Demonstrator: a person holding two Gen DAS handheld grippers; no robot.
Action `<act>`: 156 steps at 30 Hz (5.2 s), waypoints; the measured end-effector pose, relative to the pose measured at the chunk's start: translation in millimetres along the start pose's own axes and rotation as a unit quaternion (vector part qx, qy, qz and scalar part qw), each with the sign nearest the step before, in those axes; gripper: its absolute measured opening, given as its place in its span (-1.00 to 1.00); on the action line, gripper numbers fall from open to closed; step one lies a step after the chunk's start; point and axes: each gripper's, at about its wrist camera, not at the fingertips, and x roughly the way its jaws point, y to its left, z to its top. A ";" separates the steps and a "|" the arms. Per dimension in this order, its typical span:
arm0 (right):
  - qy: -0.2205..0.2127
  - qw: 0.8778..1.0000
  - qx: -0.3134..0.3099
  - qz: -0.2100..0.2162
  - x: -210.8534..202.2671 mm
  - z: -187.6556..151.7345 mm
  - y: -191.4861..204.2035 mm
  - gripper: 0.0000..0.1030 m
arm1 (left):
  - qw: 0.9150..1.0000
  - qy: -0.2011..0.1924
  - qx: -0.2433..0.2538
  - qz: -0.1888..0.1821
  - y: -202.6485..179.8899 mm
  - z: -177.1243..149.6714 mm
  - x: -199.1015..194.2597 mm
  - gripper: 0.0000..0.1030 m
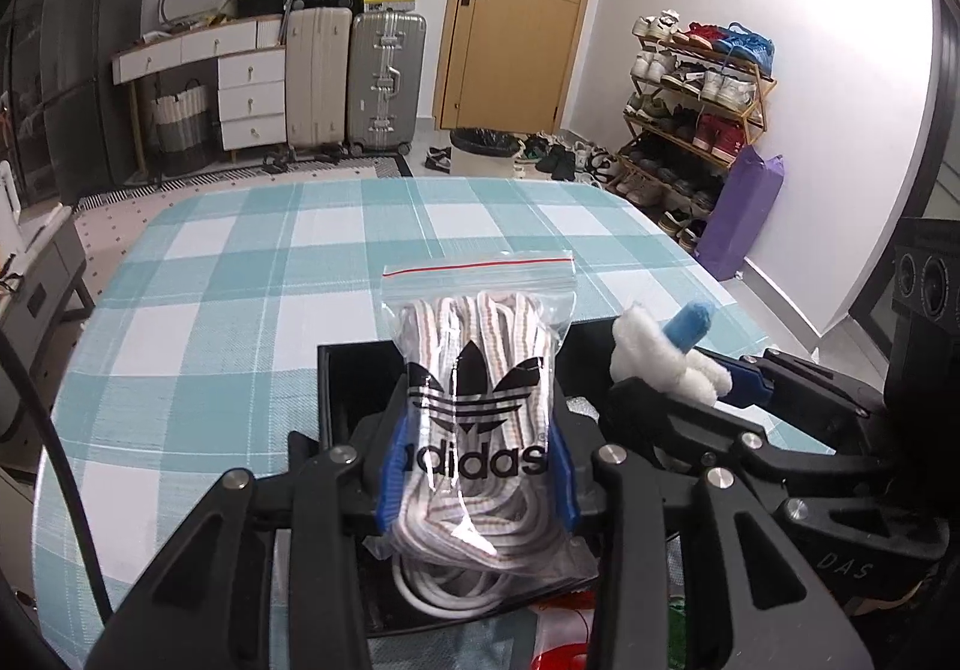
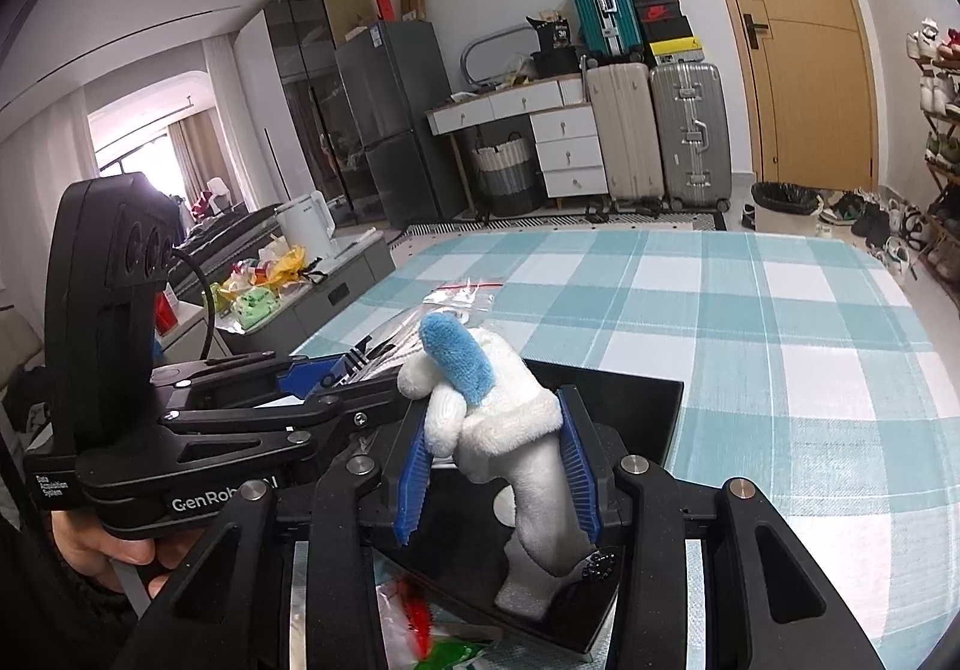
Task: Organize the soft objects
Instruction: 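Lower the rope bag and plush toy into the black box and open both tools, then withdraw both tools from the box and move them toward the remaining packets, then grasp the small green packet with the right tool while the left tool grasps the bagged white rope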
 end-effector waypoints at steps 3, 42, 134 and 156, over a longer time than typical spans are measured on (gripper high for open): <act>-0.001 1.000 0.000 -0.007 2.5 -0.6 -2.9 0.07 | 1.000 0.005 -0.004 -0.001 1.4 -0.2 1.7 -0.20; 0.062 0.995 -0.049 -0.067 -54.7 -77.8 32.6 0.99 | 0.980 0.027 0.041 0.194 11.7 -91.7 -85.2 0.96; 0.104 0.984 -0.134 -0.053 -57.7 -103.4 47.9 -0.54 | 0.994 0.066 0.075 0.043 -15.0 -121.3 -78.2 0.96; 0.100 0.987 -0.115 -0.051 -65.5 -107.1 41.9 -0.56 | 0.979 0.114 0.168 -0.010 -57.5 -146.2 -66.8 0.73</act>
